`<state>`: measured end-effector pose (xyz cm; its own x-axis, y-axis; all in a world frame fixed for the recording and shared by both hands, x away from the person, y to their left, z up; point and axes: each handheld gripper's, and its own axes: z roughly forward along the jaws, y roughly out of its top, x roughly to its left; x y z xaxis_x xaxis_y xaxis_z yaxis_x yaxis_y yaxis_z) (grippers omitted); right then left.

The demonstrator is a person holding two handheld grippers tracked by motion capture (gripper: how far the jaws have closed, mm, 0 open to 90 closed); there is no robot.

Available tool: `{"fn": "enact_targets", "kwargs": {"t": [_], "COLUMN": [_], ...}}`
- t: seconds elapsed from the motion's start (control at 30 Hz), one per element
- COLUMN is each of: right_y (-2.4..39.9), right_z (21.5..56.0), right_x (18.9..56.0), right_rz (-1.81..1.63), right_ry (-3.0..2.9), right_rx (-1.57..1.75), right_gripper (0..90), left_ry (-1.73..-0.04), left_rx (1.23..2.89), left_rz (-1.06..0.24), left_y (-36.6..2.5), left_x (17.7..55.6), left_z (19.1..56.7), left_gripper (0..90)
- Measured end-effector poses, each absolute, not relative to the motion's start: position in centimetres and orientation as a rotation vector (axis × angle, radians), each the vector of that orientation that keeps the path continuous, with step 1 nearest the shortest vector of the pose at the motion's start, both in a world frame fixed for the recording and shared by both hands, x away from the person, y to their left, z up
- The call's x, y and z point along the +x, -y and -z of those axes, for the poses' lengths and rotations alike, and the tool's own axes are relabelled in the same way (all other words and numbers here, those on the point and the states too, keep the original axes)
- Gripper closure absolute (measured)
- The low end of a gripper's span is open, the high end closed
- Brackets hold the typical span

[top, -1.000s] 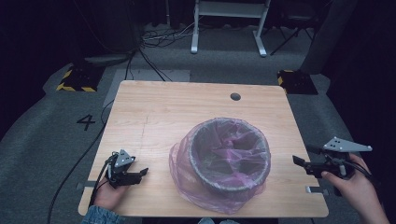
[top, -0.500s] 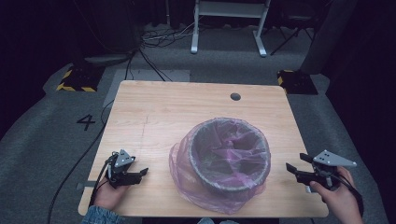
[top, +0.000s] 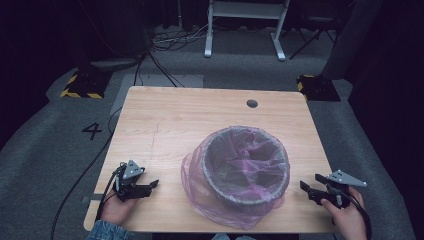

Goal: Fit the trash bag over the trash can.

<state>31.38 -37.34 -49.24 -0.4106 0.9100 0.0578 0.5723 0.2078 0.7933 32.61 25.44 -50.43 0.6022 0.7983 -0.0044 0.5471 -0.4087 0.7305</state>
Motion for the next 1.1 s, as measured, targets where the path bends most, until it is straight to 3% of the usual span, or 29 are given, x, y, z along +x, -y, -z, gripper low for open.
{"fn": "enact_targets", "kwargs": {"t": [0.37,0.57,1.1], "right_y": [37.0,36.6,36.3], "right_z": [50.3,50.5,50.5], "right_x": [31.7,33.8,35.0], "right_rz": [-0.981,-0.892,-0.901], "right_ry": [-2.118,-2.141,-2.16], "right_rx": [1.377,1.408,1.387], "right_gripper": [25.9,0.2,0.2], "left_ry": [-1.058,-1.059,-1.06], "left_rx": [2.119,2.118,2.118], "left_rz": [-0.454,-0.453,-0.453], "left_y": [-25.4,-25.4,-25.4], "left_x": [32.6,32.7,32.7], "left_z": [50.4,50.4,50.4], "left_gripper": [28.2,28.2,28.2]}}
